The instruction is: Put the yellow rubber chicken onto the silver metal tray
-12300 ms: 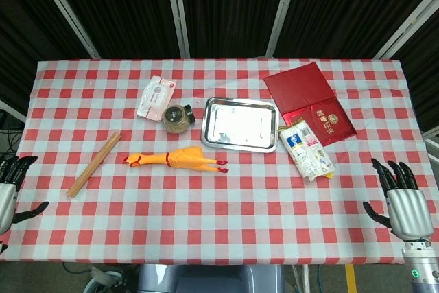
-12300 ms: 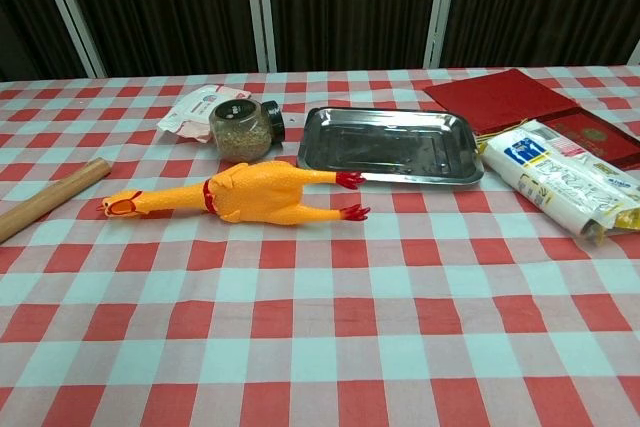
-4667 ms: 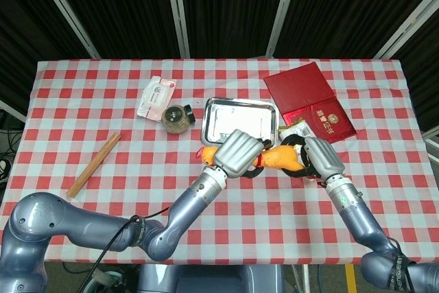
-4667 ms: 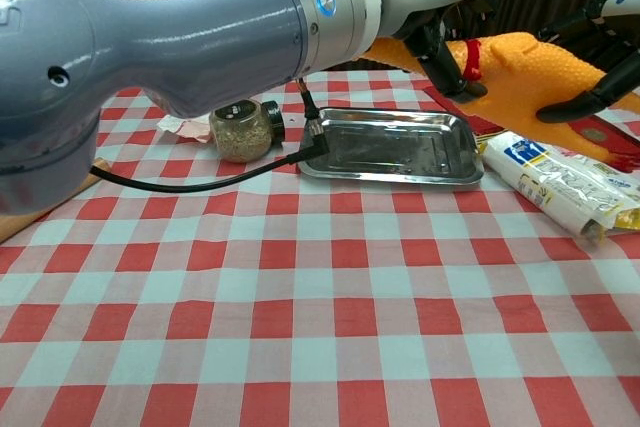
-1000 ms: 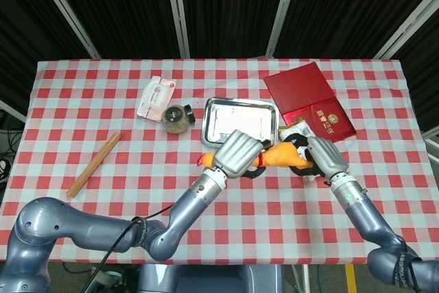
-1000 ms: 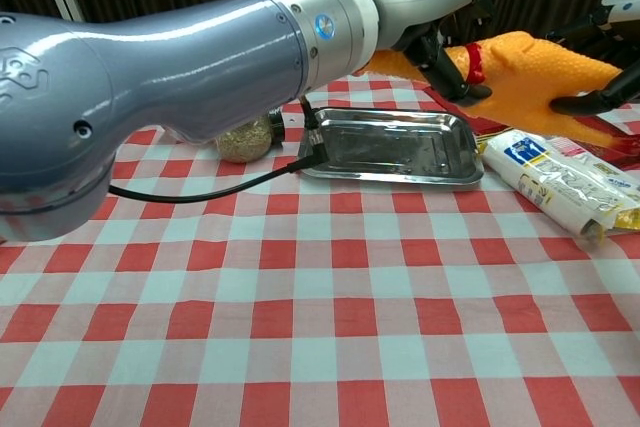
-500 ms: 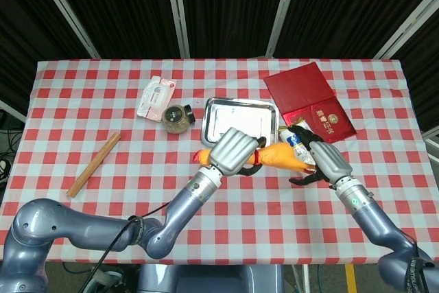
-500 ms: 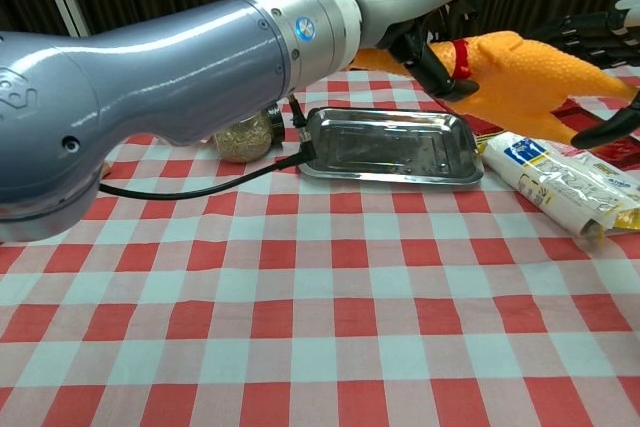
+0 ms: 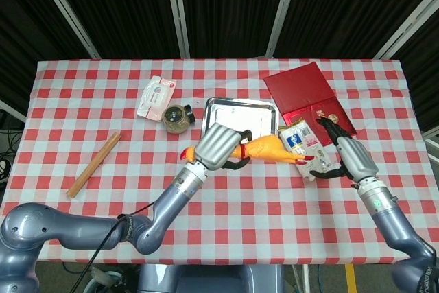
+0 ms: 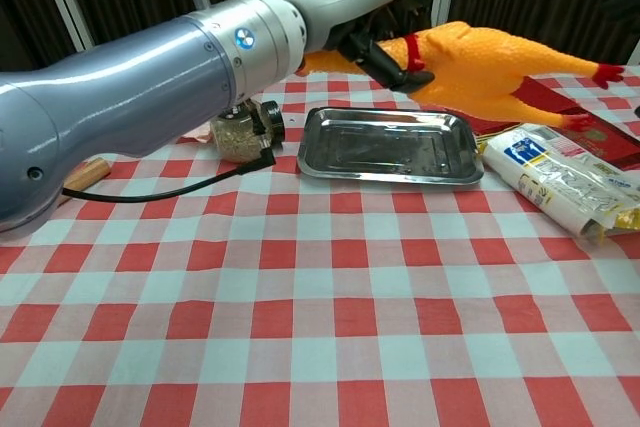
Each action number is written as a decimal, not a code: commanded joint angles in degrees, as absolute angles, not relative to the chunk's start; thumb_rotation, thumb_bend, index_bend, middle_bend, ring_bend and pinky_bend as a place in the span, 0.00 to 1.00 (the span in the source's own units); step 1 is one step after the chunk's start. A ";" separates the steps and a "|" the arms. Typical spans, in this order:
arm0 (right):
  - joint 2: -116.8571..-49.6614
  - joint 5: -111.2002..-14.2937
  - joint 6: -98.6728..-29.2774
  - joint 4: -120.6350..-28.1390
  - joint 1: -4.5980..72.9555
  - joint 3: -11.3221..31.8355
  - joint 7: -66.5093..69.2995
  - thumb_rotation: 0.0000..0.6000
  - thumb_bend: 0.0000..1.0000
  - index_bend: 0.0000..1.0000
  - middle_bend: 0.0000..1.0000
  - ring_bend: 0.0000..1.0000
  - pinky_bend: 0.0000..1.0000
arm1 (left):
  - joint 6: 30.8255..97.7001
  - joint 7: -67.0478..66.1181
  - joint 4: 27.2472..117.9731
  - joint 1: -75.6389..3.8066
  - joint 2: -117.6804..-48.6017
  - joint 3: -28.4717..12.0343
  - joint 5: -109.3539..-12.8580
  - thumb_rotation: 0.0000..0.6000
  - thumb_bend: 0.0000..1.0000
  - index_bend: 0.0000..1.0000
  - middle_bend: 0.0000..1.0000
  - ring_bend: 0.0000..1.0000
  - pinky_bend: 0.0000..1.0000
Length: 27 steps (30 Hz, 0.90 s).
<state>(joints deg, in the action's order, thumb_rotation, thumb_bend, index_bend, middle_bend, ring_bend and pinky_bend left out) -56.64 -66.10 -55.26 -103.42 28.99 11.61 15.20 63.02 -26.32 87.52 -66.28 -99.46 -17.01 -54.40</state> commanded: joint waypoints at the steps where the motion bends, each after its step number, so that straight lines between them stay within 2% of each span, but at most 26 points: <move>1: -55.92 -66.86 -56.39 -101.99 27.33 11.62 18.00 1.00 0.11 0.00 0.00 0.00 0.09 | 61.42 -21.64 81.96 -64.36 -100.29 -15.89 -56.48 1.00 0.68 0.69 0.77 0.67 0.77; 11: -55.06 -69.49 -57.09 -100.05 25.53 11.46 22.22 1.00 0.11 0.00 0.00 0.00 0.09 | 56.11 -13.87 65.58 -65.19 -107.39 -18.37 -56.01 1.00 0.65 0.68 0.76 0.66 0.77; 27: -53.70 -71.30 -57.03 -99.31 24.18 11.34 25.75 1.00 0.12 0.00 0.00 0.00 0.09 | 44.86 -12.82 38.76 -74.23 -121.10 -25.16 -50.88 1.00 0.61 0.65 0.72 0.64 0.76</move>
<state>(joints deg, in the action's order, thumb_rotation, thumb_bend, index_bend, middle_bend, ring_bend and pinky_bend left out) -53.75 -71.35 -57.01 -99.32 24.23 11.30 25.69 46.72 -13.31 42.34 -72.19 -118.76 -23.49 -51.76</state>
